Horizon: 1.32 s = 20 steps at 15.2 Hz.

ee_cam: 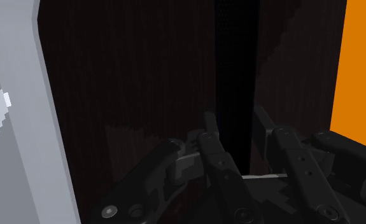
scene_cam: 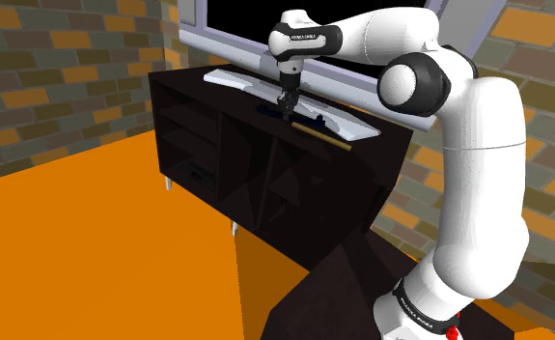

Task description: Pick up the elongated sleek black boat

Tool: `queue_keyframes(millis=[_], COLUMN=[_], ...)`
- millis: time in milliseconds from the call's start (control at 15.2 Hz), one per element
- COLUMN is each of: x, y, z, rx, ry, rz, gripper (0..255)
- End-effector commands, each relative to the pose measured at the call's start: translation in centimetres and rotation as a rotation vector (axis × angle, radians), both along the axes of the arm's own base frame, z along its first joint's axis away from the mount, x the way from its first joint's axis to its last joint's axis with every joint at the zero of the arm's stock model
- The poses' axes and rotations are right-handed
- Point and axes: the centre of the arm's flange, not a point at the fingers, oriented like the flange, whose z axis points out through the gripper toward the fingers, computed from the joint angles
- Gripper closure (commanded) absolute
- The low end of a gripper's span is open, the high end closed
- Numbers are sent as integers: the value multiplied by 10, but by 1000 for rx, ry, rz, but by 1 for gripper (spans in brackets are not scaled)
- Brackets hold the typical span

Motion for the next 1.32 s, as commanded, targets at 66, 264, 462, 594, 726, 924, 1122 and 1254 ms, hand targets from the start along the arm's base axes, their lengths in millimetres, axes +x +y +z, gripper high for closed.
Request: queue_keyframes(millis=[66,264,462,594,726,924,1122,1254], x=[0,0,0,0,0,0,0,0], y=[0,0,0,0,0,0,0,0], z=[0,11,26,37,48,63,79,80], rx=[0,0,0,0,0,0,0,0], ry=[1,1,1,1,1,1,1,1], rz=[0,0,0,0,0,0,0,0], gripper=[255,255,255,255,255,255,255,255])
